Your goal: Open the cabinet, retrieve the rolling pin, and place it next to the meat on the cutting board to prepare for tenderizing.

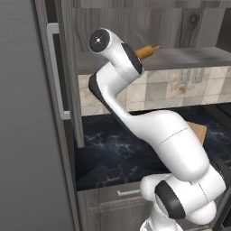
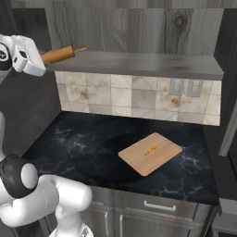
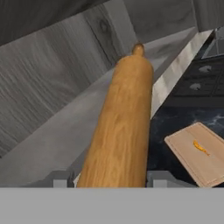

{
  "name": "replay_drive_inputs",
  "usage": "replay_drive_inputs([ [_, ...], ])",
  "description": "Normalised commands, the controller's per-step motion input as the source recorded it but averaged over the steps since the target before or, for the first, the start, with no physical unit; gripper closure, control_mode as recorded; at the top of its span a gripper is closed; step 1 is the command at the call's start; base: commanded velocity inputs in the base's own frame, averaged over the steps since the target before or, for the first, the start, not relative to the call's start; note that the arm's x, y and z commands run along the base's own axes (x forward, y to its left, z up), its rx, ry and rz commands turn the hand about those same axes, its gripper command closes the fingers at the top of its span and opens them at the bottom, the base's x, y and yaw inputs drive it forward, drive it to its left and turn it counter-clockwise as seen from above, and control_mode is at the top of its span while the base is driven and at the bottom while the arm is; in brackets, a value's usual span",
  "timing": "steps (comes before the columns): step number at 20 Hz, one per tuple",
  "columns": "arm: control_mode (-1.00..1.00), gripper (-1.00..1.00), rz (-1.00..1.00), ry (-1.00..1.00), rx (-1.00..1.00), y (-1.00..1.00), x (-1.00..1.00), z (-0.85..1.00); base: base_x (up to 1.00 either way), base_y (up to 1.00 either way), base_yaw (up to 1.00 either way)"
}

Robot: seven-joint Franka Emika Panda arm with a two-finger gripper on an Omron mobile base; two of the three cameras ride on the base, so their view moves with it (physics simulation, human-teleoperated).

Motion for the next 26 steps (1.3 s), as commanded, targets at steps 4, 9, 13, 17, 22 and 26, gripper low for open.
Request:
replay_drive_inputs([
  [4,-1.00,1.00,-0.17,0.00,0.00,-0.31,-0.58,0.00,0.00,0.00,0.00],
  [9,-1.00,1.00,-0.18,0.00,0.00,-0.39,-0.47,-0.08,0.00,0.00,0.00],
  [13,-1.00,1.00,-0.19,0.01,0.00,-0.42,-0.34,-0.13,0.00,0.00,0.00],
  [17,-1.00,1.00,-0.19,0.01,0.00,-0.42,-0.30,-0.17,0.00,0.00,0.00],
  [22,-1.00,1.00,-0.19,0.01,0.00,-0.45,-0.25,-0.21,0.00,0.00,0.00],
  [26,-1.00,1.00,-0.18,0.00,0.00,-0.49,-0.22,-0.27,0.00,0.00,0.00],
])
